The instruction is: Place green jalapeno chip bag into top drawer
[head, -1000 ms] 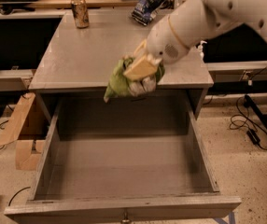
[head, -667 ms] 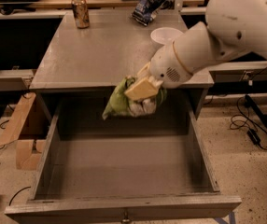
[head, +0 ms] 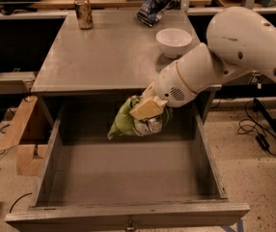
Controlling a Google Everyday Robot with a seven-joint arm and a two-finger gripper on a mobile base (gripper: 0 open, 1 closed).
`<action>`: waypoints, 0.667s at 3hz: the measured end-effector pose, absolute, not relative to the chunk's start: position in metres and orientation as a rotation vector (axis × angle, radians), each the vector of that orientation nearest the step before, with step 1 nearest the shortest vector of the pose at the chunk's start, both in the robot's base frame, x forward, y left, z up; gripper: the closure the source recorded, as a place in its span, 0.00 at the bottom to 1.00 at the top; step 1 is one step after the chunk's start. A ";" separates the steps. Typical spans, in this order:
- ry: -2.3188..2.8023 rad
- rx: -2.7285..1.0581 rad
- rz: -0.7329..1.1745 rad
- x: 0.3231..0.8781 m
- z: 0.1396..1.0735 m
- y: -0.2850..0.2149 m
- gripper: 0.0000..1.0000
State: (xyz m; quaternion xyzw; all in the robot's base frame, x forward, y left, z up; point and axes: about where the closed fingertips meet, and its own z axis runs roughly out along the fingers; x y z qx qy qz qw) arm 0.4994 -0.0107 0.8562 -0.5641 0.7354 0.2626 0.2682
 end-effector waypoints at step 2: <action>1.978 -1.389 0.808 0.513 0.760 -0.024 1.00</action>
Offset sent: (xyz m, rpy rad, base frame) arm 0.0293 -0.0416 -0.1777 0.2036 0.0375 -0.1411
